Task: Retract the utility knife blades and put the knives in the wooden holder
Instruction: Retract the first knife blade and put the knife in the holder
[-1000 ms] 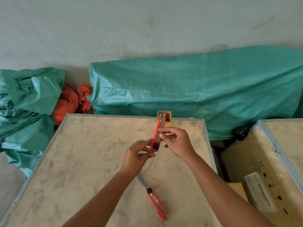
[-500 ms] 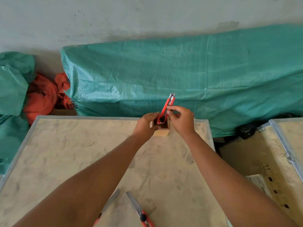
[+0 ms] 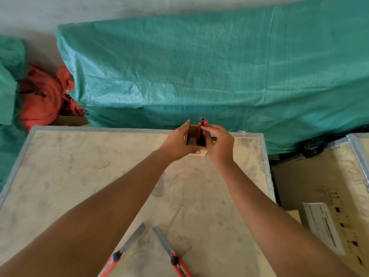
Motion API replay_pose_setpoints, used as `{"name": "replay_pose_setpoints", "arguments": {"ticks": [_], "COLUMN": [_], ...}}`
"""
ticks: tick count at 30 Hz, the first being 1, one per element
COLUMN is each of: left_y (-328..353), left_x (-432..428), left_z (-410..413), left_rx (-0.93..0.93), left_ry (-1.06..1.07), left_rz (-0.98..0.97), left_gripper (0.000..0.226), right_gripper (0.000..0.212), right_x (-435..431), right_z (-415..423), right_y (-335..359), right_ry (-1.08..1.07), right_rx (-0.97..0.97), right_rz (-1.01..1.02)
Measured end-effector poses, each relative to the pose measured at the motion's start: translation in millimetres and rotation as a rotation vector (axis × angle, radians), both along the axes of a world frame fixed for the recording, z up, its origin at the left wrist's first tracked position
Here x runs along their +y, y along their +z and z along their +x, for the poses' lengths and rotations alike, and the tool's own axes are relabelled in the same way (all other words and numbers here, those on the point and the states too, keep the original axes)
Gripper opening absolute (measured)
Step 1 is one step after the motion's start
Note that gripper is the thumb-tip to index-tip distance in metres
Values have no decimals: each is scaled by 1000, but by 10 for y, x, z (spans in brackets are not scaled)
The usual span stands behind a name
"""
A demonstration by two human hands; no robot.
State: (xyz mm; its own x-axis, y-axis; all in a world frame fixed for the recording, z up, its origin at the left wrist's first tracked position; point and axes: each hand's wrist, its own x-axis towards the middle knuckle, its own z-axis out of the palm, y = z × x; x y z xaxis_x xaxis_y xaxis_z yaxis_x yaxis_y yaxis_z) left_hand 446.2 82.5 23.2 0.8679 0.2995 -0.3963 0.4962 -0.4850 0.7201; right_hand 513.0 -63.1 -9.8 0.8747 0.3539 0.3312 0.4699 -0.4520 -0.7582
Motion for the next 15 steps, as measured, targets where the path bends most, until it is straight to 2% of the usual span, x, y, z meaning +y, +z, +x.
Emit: {"name": "replay_pose_setpoints", "arguments": {"ticks": [5, 10, 15], "left_y": [46, 173, 311], "left_x": [-46, -94, -226], "left_z": [-30, -166, -647], "left_rx": [0, -53, -109], "left_ry": [5, 19, 113], "left_rz": [-15, 1, 7], "left_gripper": [117, 114, 89], "right_gripper": [25, 26, 22], "right_x": [-45, -239, -497], "right_z": [-68, -180, -669], "right_y": [-2, 79, 127], "right_ry": [-10, -34, -57], "right_rx": [54, 195, 191], "right_rz": [6, 27, -5]}}
